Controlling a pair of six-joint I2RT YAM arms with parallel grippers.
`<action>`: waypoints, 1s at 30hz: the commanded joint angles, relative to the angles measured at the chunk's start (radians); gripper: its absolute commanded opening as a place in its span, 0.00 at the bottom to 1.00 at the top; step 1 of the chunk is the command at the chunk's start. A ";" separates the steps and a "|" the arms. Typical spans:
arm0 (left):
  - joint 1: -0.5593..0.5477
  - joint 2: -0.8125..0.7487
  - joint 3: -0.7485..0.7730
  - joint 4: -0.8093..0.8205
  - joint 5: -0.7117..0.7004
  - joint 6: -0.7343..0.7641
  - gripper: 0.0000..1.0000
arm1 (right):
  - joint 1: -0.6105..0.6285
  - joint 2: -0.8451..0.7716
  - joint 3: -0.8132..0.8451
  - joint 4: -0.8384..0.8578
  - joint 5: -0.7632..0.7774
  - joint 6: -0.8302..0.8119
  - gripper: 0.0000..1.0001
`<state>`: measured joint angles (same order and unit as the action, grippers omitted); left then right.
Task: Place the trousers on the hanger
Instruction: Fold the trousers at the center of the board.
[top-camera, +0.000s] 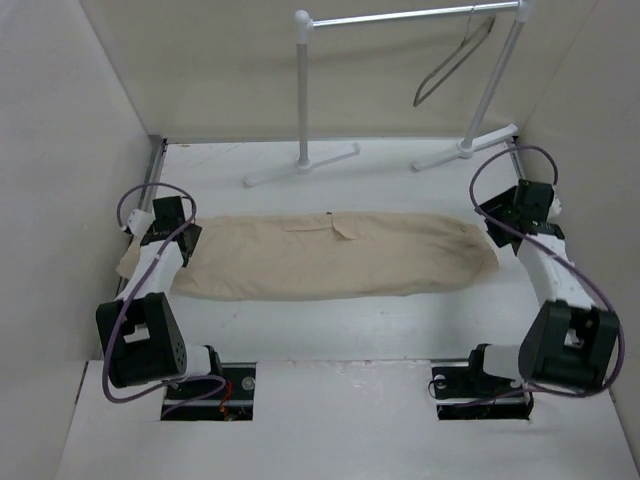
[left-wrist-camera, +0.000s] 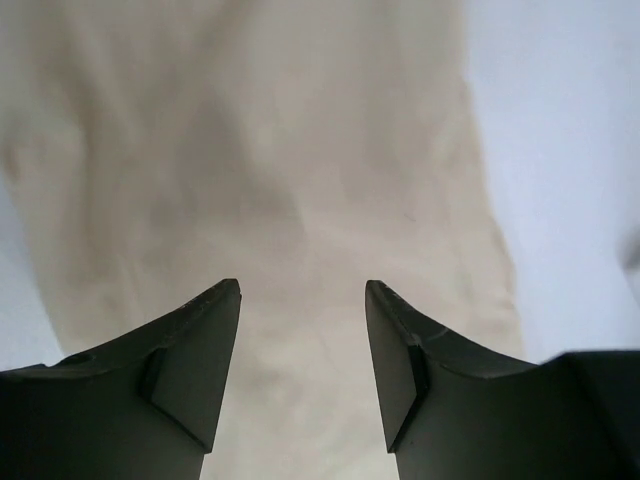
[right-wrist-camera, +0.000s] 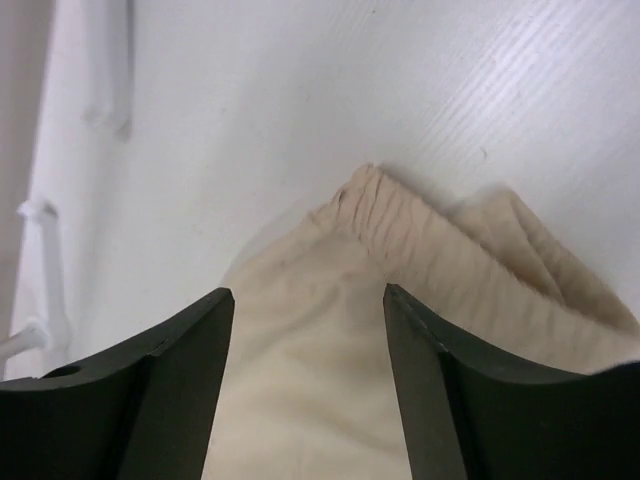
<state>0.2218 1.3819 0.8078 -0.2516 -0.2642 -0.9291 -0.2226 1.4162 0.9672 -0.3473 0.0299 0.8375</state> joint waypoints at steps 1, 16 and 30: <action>-0.061 -0.089 0.024 -0.015 -0.007 -0.020 0.51 | -0.030 -0.204 -0.131 -0.024 0.038 0.034 0.70; -0.439 -0.104 0.077 0.009 -0.009 -0.031 0.51 | -0.157 -0.353 -0.435 0.029 -0.074 0.009 0.83; -0.440 -0.195 -0.015 -0.015 -0.001 -0.016 0.51 | -0.159 -0.053 -0.375 0.260 -0.130 0.132 0.28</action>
<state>-0.2272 1.2366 0.7948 -0.2611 -0.2565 -0.9478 -0.3847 1.3415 0.5533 -0.1585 -0.0879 0.9268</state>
